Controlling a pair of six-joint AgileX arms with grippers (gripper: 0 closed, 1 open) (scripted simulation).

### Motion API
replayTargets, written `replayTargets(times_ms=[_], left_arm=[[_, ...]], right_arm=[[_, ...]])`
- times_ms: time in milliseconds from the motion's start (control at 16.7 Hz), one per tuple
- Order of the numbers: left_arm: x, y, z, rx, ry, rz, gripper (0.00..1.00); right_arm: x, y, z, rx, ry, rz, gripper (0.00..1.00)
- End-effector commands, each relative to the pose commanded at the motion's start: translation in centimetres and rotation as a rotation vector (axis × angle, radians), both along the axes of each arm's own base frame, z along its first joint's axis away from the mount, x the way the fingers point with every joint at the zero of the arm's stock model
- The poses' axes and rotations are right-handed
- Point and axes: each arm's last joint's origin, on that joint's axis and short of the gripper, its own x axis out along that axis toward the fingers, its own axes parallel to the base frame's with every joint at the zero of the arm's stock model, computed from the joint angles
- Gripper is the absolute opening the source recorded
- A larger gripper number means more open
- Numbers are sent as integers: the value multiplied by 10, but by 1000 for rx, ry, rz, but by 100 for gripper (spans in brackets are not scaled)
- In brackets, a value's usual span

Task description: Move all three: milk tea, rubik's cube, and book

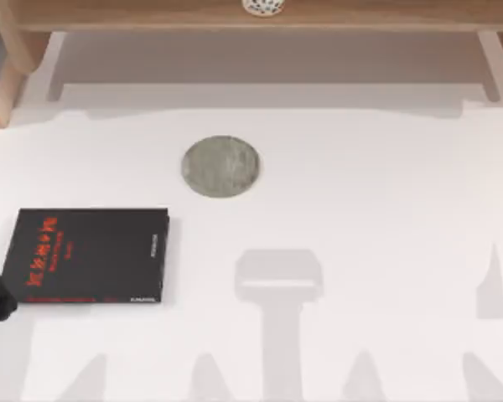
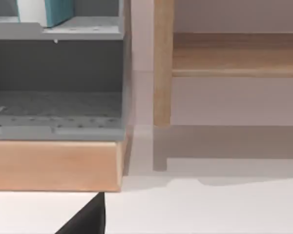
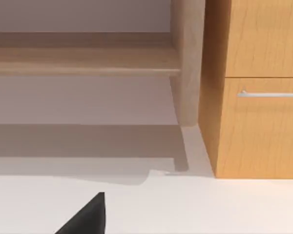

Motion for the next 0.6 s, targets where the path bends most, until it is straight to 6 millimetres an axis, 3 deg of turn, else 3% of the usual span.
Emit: replayTargets(times_ms=[300,600], left_arm=[[1,-2,12,0,-7,-3,100],[21,-11,62,2,3,-10,100]], right_arm=[[0,0,0,0,0,0,100],[0,0,0,0,0,0,100]])
